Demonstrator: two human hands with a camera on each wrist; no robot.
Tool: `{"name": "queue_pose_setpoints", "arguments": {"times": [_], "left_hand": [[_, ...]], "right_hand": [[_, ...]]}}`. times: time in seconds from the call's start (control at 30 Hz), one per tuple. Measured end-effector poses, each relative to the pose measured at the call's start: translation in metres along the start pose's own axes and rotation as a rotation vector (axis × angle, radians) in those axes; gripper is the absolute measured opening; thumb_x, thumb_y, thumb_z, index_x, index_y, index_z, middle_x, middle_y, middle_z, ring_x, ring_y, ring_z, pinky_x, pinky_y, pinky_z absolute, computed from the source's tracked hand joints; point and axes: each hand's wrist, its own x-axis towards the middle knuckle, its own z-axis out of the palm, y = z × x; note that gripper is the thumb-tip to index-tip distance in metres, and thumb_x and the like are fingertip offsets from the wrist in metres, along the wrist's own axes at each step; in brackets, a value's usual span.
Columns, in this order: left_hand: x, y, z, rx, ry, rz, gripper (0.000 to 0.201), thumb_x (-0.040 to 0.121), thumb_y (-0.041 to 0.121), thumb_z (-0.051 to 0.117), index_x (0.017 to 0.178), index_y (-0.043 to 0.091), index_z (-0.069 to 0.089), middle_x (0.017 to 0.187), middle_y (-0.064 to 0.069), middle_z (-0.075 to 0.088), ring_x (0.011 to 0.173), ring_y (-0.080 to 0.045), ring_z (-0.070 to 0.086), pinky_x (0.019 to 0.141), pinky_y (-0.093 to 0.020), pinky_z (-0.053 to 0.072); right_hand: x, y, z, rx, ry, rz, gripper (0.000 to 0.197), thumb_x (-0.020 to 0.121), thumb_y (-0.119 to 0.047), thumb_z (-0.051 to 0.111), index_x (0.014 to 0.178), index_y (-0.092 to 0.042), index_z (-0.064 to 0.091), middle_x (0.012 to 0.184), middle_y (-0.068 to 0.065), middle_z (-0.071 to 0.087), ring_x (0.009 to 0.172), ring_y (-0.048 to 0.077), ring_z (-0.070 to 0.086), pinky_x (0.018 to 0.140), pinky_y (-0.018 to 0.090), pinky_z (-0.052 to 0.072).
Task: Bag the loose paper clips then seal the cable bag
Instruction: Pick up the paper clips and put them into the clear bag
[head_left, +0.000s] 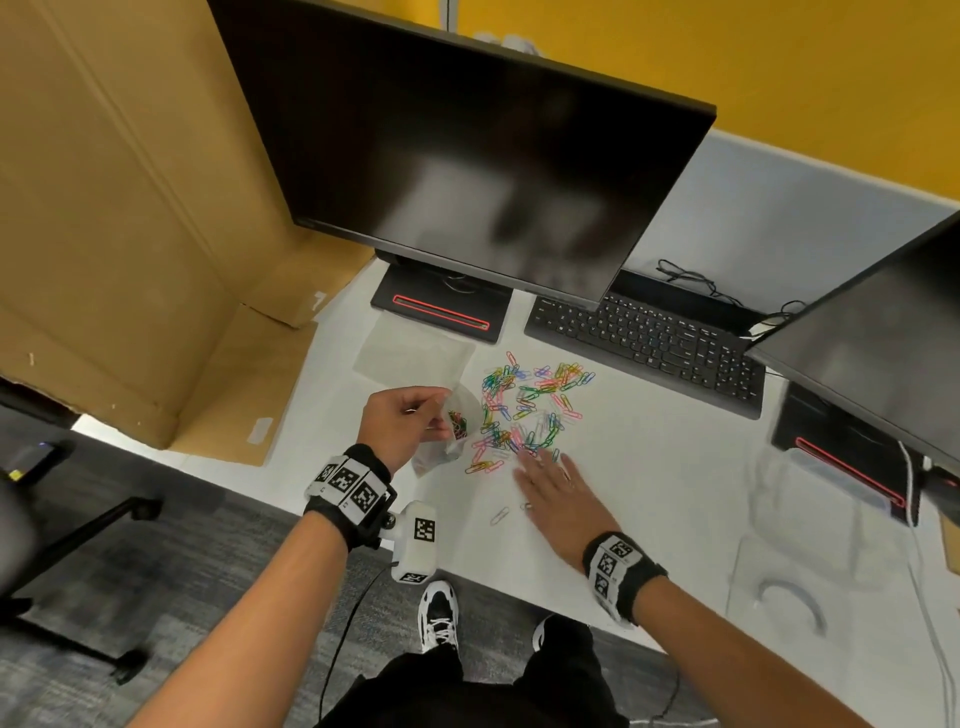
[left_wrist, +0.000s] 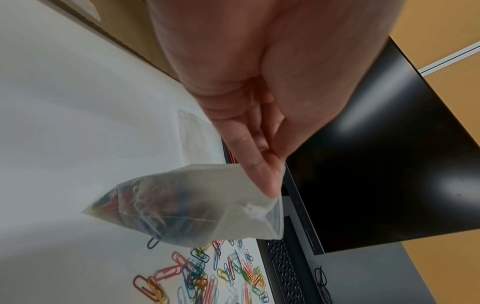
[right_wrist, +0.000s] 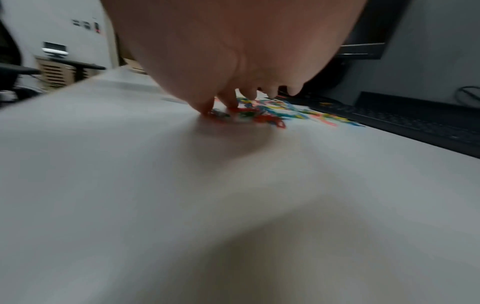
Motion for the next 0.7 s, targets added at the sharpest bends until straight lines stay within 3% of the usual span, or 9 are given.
{"name": "queue_pose_setpoints", "arguments": {"times": [0.1,0.17,0.23,0.27,0.33,0.5,0.6,0.67,0.7], "left_hand": [[-0.002,-0.001,0.002,-0.001,-0.005,0.001,0.014,0.093,0.006,0.064,0.102,0.002,0.074,0.058,-0.003,0.066,0.059,-0.023,0.064,0.07,-0.036,0.062],[-0.002,-0.001,0.004,0.005,-0.01,0.001,0.014,0.093,0.007,0.064,0.102,0.003,0.075,0.059,-0.004,0.066,0.06,-0.024,0.064,0.071,-0.036,0.062],[-0.003,-0.002,0.005,0.011,-0.009,0.003,0.014,0.093,0.007,0.064,0.101,0.003,0.075,0.061,-0.007,0.066,0.06,-0.025,0.065,0.071,-0.036,0.062],[-0.003,-0.001,0.006,0.01,-0.006,0.004,0.014,0.093,0.006,0.064,0.1,0.002,0.075,0.063,-0.009,0.065,0.059,-0.025,0.064,0.069,-0.035,0.062],[-0.003,-0.001,0.008,0.006,-0.004,0.005,0.014,0.093,0.003,0.063,0.1,0.0,0.074,0.065,-0.012,0.063,0.057,-0.024,0.063,0.065,-0.031,0.062],[-0.003,-0.002,0.011,0.015,-0.02,0.0,0.014,0.092,0.004,0.064,0.101,-0.001,0.074,0.065,-0.011,0.065,0.056,-0.022,0.064,0.065,-0.031,0.062],[-0.004,-0.002,0.013,0.003,-0.021,-0.022,0.014,0.092,0.005,0.065,0.101,-0.001,0.074,0.063,-0.009,0.065,0.055,-0.022,0.065,0.063,-0.028,0.061],[-0.006,-0.001,0.015,-0.003,-0.028,-0.028,0.013,0.092,0.005,0.064,0.1,-0.001,0.074,0.061,-0.006,0.066,0.054,-0.021,0.065,0.062,-0.027,0.061],[-0.006,-0.001,0.016,-0.006,-0.03,-0.029,0.013,0.092,0.004,0.064,0.1,0.0,0.074,0.06,-0.004,0.066,0.055,-0.021,0.065,0.062,-0.027,0.061]], "right_hand": [[0.007,0.015,-0.002,0.057,-0.049,0.107,0.072,0.093,-0.006,0.045,0.153,-0.021,0.008,0.16,0.012,-0.006,0.146,0.039,-0.001,0.118,0.052,0.01],[0.012,0.016,-0.006,0.124,-0.018,0.13,0.083,0.077,0.003,0.063,0.15,-0.016,0.027,0.157,0.016,0.019,0.141,0.041,0.025,0.111,0.046,0.031],[0.015,0.014,-0.009,0.133,-0.009,0.122,0.082,0.048,0.005,0.082,0.127,-0.009,0.061,0.134,0.017,0.056,0.113,0.036,0.061,0.081,0.037,0.056],[0.015,0.014,-0.007,0.154,0.008,0.126,0.078,0.04,0.007,0.084,0.115,-0.007,0.068,0.123,0.015,0.064,0.101,0.033,0.067,0.067,0.033,0.06],[0.017,0.014,-0.006,0.196,0.037,0.15,0.067,0.036,0.012,0.083,0.1,-0.004,0.073,0.109,0.015,0.07,0.087,0.029,0.069,0.055,0.031,0.06],[0.025,0.029,-0.021,0.357,0.059,0.298,0.02,0.079,0.009,0.06,0.09,-0.001,0.073,0.089,0.017,0.067,0.079,0.031,0.067,0.068,0.029,0.054],[0.023,0.04,-0.033,0.736,0.199,0.637,0.013,0.081,-0.001,0.064,0.077,-0.003,0.076,0.082,0.007,0.073,0.075,0.022,0.068,0.072,0.025,0.055],[0.021,0.047,-0.038,1.045,0.275,0.847,0.008,0.076,-0.008,0.075,0.084,-0.01,0.079,0.087,0.001,0.074,0.08,0.015,0.068,0.081,0.022,0.055],[0.022,0.048,-0.041,1.222,0.298,0.91,0.013,0.074,-0.01,0.079,0.087,-0.011,0.079,0.089,0.003,0.075,0.083,0.017,0.07,0.085,0.027,0.056]]}}
